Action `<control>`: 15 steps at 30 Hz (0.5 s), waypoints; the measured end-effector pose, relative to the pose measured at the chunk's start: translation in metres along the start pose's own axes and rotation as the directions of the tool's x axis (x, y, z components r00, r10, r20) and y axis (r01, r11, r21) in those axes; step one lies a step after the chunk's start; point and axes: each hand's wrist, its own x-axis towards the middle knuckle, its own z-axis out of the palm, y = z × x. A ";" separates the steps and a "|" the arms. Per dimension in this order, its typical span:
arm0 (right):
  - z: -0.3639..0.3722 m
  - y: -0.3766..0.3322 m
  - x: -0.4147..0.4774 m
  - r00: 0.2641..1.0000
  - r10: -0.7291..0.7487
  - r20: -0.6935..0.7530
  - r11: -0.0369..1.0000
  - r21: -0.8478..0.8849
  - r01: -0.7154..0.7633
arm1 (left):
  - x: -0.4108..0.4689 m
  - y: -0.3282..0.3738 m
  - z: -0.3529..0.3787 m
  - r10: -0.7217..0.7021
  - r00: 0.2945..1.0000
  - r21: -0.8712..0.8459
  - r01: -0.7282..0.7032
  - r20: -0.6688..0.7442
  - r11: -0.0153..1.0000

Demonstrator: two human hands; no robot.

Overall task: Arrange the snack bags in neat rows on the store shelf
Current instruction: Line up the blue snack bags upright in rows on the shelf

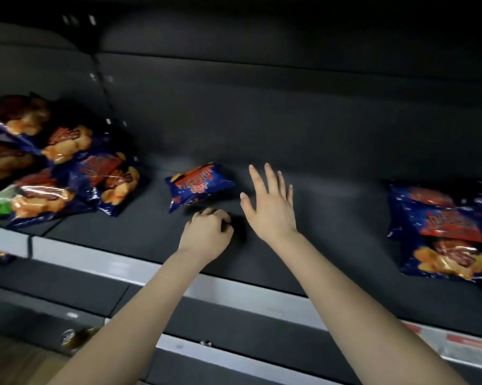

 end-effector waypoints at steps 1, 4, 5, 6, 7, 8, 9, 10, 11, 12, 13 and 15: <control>0.005 -0.012 0.004 1.000 -0.031 0.003 1.000 0.007 0.031 | -0.002 -0.012 -0.005 -0.023 1.000 0.001 0.023 -0.006 1.000; 0.020 -0.045 0.017 0.992 -0.125 -0.016 0.992 0.018 0.125 | -0.009 -0.043 -0.019 -0.083 0.996 0.023 0.084 -0.040 0.996; 0.024 -0.056 0.022 0.987 -0.158 -0.029 0.987 0.019 0.159 | -0.011 -0.053 -0.023 -0.103 0.993 0.028 0.105 -0.055 0.994; 0.027 -0.067 0.028 0.981 -0.191 -0.039 0.981 0.018 0.192 | -0.013 -0.062 -0.028 -0.123 0.990 0.030 0.125 -0.068 0.992; 0.030 -0.077 0.034 0.974 -0.223 -0.042 0.975 0.013 0.224 | -0.014 -0.070 -0.033 -0.142 0.987 0.031 0.144 -0.078 0.989; 0.033 -0.086 0.041 0.967 -0.250 -0.037 0.968 0.004 0.251 | -0.015 -0.078 -0.037 -0.157 0.984 0.032 0.160 -0.086 0.987; 0.035 -0.095 0.047 0.962 -0.272 -0.025 0.962 -0.006 0.272 | -0.016 -0.086 -0.042 -0.170 0.981 0.031 0.174 -0.094 0.984; 0.038 -0.102 0.054 0.958 -0.287 -0.007 0.958 -0.018 0.287 | -0.017 -0.093 -0.046 -0.180 0.978 0.030 0.184 -0.105 0.982; 0.042 -0.107 0.059 0.957 -0.291 0.015 0.956 -0.035 0.291 | -0.017 -0.099 -0.050 -0.186 0.976 0.029 0.191 -0.116 0.981; 0.045 -0.112 0.065 0.957 -0.287 0.042 0.956 -0.052 0.289 | -0.018 -0.104 -0.055 -0.194 0.972 0.029 0.199 -0.131 0.979; 0.049 -0.115 0.069 0.959 -0.274 0.074 0.958 -0.072 0.279 | -0.019 -0.109 -0.060 -0.201 0.969 0.030 0.208 -0.146 0.978; 0.058 -0.117 0.074 0.963 -0.227 0.148 0.961 -0.125 0.246 | -0.020 -0.117 -0.067 -0.211 0.962 0.032 0.220 -0.173 0.975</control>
